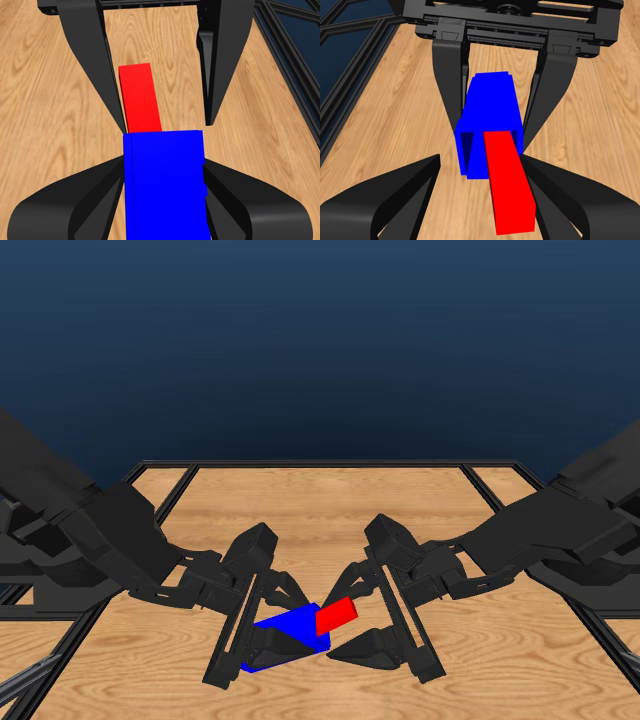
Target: Insert peg into socket
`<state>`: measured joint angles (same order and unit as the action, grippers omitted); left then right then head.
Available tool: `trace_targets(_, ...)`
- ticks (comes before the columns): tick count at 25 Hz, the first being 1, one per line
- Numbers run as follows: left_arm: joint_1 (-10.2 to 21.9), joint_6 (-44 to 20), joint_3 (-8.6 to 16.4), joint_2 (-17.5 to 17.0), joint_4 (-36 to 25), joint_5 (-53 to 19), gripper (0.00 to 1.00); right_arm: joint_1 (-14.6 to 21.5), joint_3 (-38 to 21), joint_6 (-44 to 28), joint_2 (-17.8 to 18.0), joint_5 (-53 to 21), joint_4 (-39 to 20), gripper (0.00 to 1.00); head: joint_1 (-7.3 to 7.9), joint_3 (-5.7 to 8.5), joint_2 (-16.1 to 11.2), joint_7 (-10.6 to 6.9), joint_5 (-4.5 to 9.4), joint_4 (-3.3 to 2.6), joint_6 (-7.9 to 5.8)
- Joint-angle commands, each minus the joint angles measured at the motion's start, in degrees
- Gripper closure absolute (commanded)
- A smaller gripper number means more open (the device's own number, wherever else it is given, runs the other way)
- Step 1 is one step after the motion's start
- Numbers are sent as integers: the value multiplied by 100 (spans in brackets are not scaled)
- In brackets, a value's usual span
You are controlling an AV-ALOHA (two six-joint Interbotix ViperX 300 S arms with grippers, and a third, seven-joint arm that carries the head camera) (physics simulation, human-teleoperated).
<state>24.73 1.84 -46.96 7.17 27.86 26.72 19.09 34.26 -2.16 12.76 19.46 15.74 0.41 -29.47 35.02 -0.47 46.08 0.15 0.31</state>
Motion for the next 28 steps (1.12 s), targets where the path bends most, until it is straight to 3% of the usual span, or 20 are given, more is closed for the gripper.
trace_targets(1,-100,-16,211,-155,-24,341,100,-126,300,-461,-373,-130,-17,0,-12,49,80,17,-56,-2,-6)
trace_targets(4,-110,-35,132,-29,-54,267,100,-121,794,-745,-465,-162,-46,0,-41,58,72,38,-65,-10,-5)
trace_targets(11,-235,-355,328,35,-292,-228,100,-220,1360,-1085,-692,127,0,0,-154,98,-32,186,-59,-31,26)
trace_targets(12,-268,-441,371,28,-333,-305,100,-206,1375,-1010,-738,151,-11,100,-171,107,-53,202,-54,-33,33)
trace_targets(16,-409,-743,462,52,-605,-834,100,-196,1161,-833,-919,77,-129,100,-231,140,-127,237,-60,-44,55)
trace_targets(24,-657,-1498,718,-85,-1471,-1954,100,-187,918,-577,-959,-51,-188,100,-271,210,-245,252,-96,-47,85)
trace_targets(28,-735,-1855,897,-148,-1910,-2372,100,-201,689,-595,-586,102,-190,100,-261,238,-295,262,-102,-43,83)
